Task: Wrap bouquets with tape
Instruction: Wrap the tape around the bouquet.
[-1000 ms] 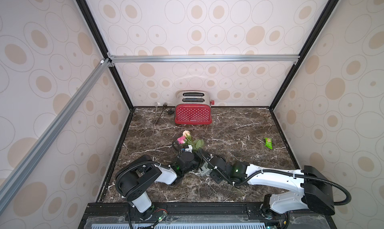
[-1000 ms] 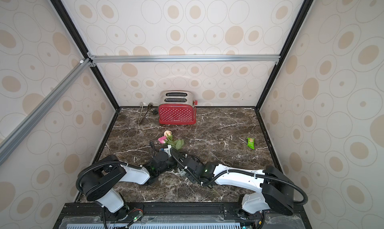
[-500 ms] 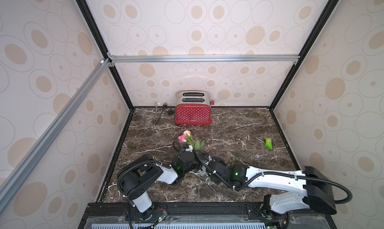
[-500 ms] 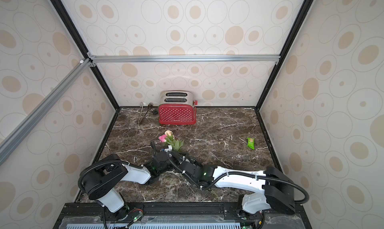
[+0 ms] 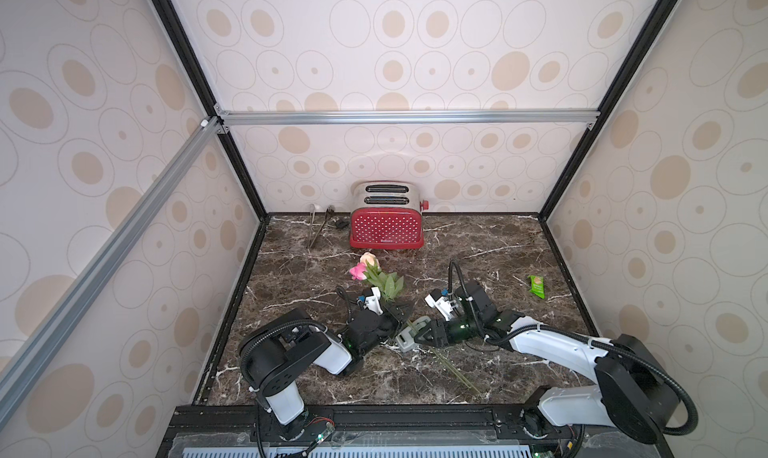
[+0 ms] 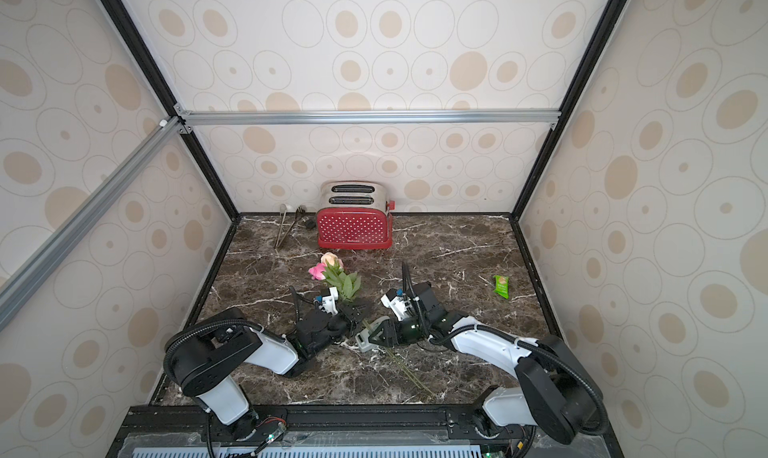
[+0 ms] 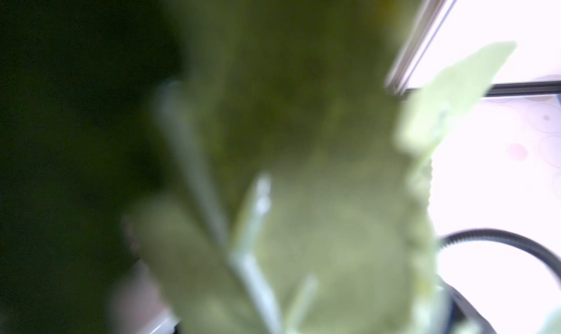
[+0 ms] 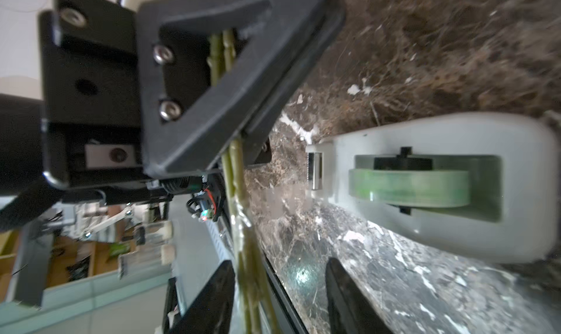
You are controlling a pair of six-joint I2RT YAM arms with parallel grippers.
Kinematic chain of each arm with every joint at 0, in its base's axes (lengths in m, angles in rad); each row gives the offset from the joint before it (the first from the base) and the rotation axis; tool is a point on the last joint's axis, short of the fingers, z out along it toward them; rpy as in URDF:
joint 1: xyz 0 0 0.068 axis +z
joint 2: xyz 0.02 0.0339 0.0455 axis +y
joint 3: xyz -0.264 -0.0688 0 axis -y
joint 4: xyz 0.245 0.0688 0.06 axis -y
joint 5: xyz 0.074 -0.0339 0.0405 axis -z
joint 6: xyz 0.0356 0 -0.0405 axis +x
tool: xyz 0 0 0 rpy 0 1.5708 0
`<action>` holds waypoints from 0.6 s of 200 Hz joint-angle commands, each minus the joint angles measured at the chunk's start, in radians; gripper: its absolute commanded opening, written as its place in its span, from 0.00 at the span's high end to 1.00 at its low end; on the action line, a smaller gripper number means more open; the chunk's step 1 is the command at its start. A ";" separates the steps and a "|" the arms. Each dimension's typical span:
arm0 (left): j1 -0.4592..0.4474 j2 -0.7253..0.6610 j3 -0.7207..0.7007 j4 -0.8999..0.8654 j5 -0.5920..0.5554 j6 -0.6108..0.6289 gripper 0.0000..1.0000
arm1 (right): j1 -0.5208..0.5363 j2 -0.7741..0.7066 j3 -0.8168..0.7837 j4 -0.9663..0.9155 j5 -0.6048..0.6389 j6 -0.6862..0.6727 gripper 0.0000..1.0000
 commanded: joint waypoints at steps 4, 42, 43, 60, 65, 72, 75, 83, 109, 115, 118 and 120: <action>-0.008 0.022 0.005 0.152 -0.005 0.029 1.00 | -0.041 0.029 -0.050 0.246 -0.206 0.161 0.57; -0.008 0.042 0.008 0.165 -0.003 0.021 1.00 | -0.047 0.048 -0.053 0.228 -0.242 0.136 0.94; -0.008 0.043 0.008 0.165 -0.003 0.020 1.00 | -0.047 0.048 -0.051 0.223 -0.241 0.133 0.95; -0.008 0.033 0.009 0.139 -0.003 0.014 1.00 | -0.046 0.031 -0.032 0.120 -0.191 0.043 1.00; -0.008 0.031 0.009 0.124 -0.002 0.011 0.92 | -0.041 0.025 -0.020 0.072 -0.169 0.005 1.00; -0.008 0.022 0.011 0.102 -0.002 0.006 0.80 | -0.031 0.015 0.002 -0.009 -0.126 -0.053 1.00; -0.009 0.018 0.011 0.092 -0.002 0.004 0.77 | -0.025 0.010 0.014 -0.046 -0.092 -0.082 1.00; -0.008 0.009 0.014 0.054 0.002 -0.005 0.72 | 0.007 -0.007 0.050 -0.155 -0.002 -0.160 1.00; -0.008 -0.033 0.024 -0.097 0.011 -0.034 0.61 | 0.121 -0.032 0.147 -0.345 0.288 -0.301 1.00; -0.009 -0.043 0.027 -0.135 0.015 -0.040 0.61 | 0.147 -0.035 0.163 -0.370 0.353 -0.319 1.00; -0.008 -0.049 0.029 -0.152 0.015 -0.042 0.61 | 0.161 -0.037 0.171 -0.380 0.389 -0.328 1.00; -0.008 -0.052 0.031 -0.166 0.017 -0.044 0.61 | 0.172 -0.037 0.175 -0.387 0.412 -0.332 1.00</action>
